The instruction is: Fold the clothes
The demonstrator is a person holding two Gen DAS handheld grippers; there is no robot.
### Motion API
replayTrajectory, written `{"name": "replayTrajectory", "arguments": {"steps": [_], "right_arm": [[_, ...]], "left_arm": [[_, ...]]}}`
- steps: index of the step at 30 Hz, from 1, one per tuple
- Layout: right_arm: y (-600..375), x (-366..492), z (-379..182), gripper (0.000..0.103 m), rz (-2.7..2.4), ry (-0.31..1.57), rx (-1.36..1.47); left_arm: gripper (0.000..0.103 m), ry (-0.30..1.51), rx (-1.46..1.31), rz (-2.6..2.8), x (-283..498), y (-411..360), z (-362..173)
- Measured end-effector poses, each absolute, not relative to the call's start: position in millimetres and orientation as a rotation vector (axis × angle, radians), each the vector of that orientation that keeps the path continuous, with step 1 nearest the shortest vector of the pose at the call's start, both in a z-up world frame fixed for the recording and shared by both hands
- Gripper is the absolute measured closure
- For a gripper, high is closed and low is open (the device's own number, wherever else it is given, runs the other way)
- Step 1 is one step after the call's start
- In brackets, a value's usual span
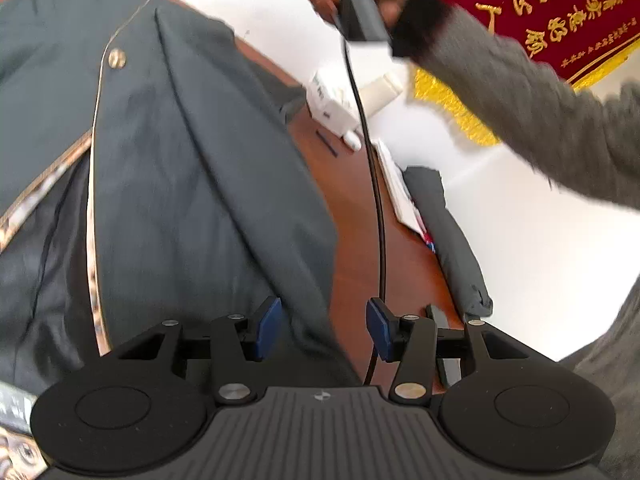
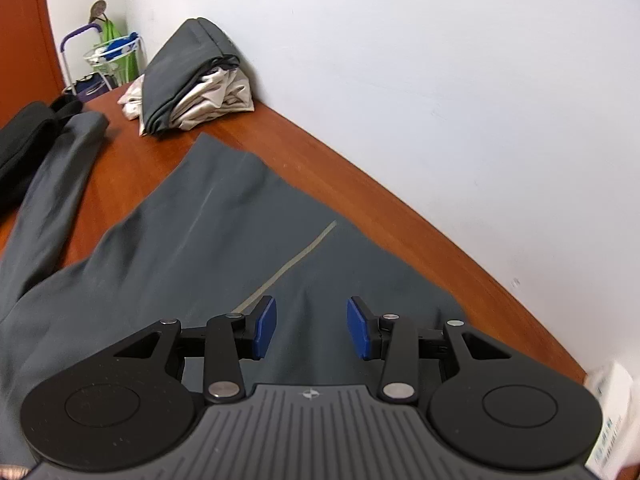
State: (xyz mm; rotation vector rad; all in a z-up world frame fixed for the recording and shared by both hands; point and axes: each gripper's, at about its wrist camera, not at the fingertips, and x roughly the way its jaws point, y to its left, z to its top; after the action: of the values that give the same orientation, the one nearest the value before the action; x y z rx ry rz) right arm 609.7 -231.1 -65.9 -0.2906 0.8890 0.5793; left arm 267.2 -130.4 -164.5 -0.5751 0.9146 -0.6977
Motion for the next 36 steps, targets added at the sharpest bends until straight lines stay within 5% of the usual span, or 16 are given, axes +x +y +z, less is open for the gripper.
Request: {"name": "replayTrajectory", "arguments": {"steps": [16, 19, 23, 36], "right_arm": [[-358, 491, -56, 0.058, 0.601, 0.943, -0.238], [-379, 466, -67, 0.058, 0.593, 0.958, -0.214], [-395, 437, -87, 0.058, 0.579, 0.988, -0.186], [-416, 384, -151, 0.064, 0.553, 1.079, 0.029]], "left_arm": [[0.056, 0.986, -0.472, -0.393, 271, -157, -156], [0.056, 1.008, -0.444, -0.338, 274, -162, -158], [0.073, 1.032, -0.416, -0.309, 278, -169, -161], [0.073, 1.084, -0.368, -0.271, 282, -185, -164]]}}
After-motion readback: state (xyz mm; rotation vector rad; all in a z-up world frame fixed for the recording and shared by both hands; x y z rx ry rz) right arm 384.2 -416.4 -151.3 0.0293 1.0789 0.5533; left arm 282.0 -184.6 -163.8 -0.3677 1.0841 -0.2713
